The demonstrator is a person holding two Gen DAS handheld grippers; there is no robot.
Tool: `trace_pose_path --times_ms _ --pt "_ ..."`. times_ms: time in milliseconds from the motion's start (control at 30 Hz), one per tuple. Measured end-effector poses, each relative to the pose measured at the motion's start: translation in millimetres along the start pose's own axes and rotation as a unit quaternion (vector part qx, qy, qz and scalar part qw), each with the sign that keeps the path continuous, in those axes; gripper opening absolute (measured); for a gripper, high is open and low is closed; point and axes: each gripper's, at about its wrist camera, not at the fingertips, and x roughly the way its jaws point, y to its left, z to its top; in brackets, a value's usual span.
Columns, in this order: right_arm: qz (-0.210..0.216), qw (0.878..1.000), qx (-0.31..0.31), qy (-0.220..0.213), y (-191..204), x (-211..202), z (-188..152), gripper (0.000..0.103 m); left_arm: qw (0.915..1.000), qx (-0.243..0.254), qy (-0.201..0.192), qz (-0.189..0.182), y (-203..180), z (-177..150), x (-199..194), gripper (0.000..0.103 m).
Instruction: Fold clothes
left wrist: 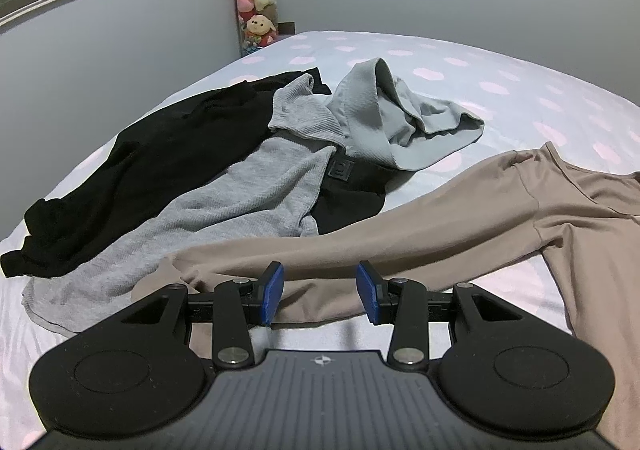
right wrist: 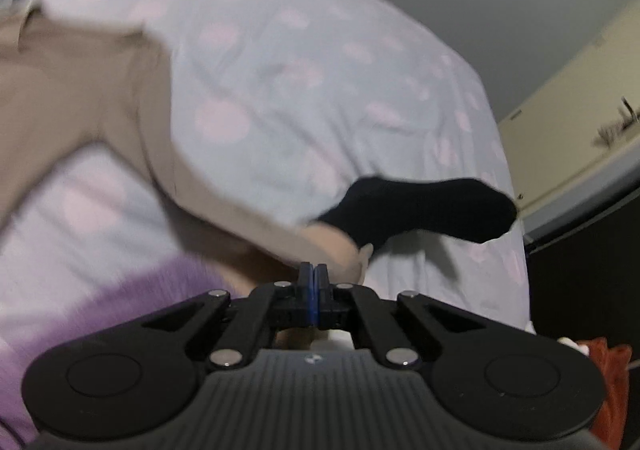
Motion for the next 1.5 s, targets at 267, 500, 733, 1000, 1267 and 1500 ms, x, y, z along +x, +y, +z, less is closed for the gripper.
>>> trace_pose_path --times_ms 267,500,733,1000,1267,1500 --pt "-0.008 0.988 0.148 0.049 -50 19 29 0.000 1.0000 0.002 0.002 0.004 -1 0 1 0.038" --pt "-0.072 0.974 0.176 0.120 -68 98 23 0.000 0.9997 0.021 0.003 0.010 -7 8 5 0.038" --pt "-0.100 0.981 0.138 0.099 -62 115 42 0.009 0.9960 0.073 -0.003 -0.051 -49 47 19 0.038" --pt "0.036 0.994 0.099 -0.015 -3 111 103 0.023 0.9838 0.133 0.004 -0.120 -119 103 78 0.045" --pt "0.175 0.981 0.067 -0.055 90 157 156 0.031 0.9731 0.160 0.032 -0.163 -174 116 140 0.048" --pt "0.202 0.974 0.087 -0.059 135 196 182 0.032 0.9706 0.156 0.044 -0.178 -184 110 168 0.027"
